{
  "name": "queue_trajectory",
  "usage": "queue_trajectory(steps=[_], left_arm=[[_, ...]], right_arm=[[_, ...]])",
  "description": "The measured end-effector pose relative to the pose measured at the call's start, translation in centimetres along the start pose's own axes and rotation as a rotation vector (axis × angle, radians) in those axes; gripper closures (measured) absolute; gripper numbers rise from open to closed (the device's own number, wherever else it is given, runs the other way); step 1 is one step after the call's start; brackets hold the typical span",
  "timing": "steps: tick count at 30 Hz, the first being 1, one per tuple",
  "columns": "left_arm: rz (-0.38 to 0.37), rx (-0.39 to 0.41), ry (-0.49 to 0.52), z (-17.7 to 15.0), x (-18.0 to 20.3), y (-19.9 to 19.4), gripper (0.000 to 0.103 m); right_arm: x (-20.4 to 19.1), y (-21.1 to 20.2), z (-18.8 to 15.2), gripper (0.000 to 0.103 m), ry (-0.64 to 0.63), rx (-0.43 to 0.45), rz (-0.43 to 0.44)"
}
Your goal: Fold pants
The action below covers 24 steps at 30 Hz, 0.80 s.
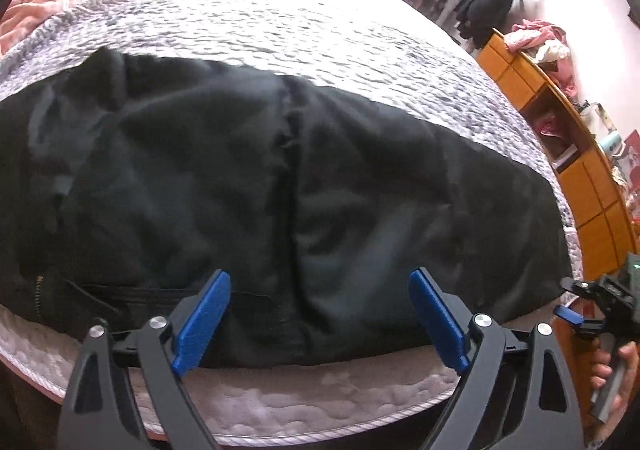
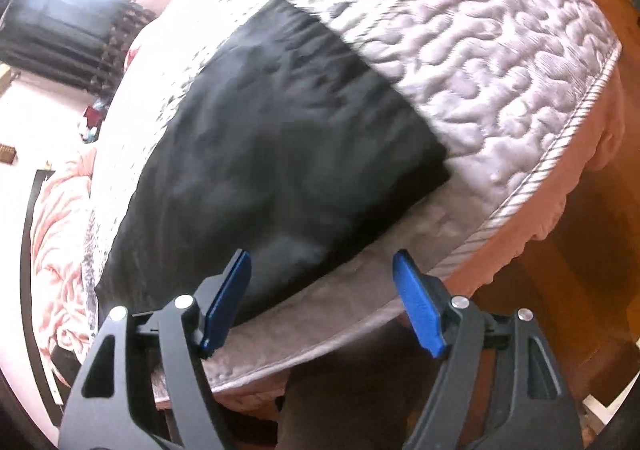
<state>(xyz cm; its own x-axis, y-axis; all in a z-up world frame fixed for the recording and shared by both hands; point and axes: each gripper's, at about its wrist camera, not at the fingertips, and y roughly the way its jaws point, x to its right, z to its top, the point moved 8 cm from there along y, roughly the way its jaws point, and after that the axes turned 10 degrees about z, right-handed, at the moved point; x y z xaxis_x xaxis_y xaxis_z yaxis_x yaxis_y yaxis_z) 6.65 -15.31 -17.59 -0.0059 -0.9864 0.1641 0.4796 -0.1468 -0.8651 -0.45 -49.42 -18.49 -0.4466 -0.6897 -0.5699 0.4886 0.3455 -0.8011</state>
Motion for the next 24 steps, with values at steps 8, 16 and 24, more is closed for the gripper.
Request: queue_trajectory(steps=[8,16,24], left_arm=[[-0.029,-0.021,0.059,0.3,4.7,1.7,0.012],[-0.006,-0.063,0.04,0.1,4.5,3.8,0.011],[-0.042,-0.075,0.014,0.2,3.8,4.0,0.01]], right_arm=[[2.6,0.3,1.6,0.03,0.048,0.013,0.023],[3.0,0.5,3.5,0.035,0.067,0.054,0.061],[0.8,-0.6,4.2,0.074,0.023,0.117,0.222]])
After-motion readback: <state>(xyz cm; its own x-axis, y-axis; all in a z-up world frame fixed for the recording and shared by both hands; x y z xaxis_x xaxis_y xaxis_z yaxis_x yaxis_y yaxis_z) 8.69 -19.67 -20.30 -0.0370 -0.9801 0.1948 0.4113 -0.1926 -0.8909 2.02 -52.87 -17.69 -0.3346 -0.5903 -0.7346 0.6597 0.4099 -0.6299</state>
